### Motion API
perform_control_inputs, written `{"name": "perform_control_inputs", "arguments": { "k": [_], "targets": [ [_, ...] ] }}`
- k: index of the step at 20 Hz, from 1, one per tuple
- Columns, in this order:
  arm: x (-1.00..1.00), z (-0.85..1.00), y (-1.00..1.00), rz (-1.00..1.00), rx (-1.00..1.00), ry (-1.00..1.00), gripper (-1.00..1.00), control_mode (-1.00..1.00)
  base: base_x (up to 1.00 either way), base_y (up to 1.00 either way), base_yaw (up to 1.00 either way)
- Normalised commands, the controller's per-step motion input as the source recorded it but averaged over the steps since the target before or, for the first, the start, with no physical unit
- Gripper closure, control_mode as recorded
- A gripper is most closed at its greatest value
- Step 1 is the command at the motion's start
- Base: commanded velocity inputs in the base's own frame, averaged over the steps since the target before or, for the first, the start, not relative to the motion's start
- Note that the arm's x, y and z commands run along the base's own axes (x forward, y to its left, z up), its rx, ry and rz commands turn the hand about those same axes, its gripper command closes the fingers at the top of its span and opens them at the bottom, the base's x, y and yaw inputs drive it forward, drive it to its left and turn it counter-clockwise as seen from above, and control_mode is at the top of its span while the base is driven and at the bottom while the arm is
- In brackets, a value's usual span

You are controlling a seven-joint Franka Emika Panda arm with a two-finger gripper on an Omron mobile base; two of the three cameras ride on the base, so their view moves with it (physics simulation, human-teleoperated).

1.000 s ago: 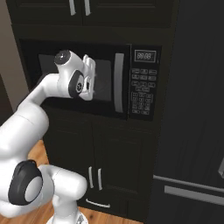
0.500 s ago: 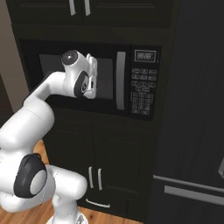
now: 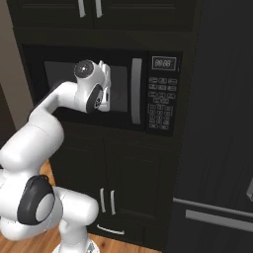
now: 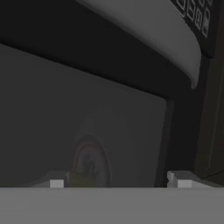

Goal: Pick the corn from the counter and place it in the microwave. Then turn on the microwave.

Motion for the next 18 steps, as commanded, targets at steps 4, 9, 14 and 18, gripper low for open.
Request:
{"name": "perform_control_inputs", "arguments": {
  "k": [4,9,14,18],
  "targets": [
    [-0.07,0.04,0.00,0.01,0.01,-0.01,-1.00,-1.00,0.00,0.00,0.00],
    [-0.22,0.13,0.00,0.00,0.00,0.00,-1.00,-1.00,0.00,0.00,0.00],
    [-0.32,0.15,-0.01,0.00,0.00,0.00,-1.00,-1.00,0.00,0.00,0.00],
    [-0.34,0.17,-0.01,0.00,0.00,0.00,-1.00,-1.00,0.00,0.00,0.00]
  ]
}}
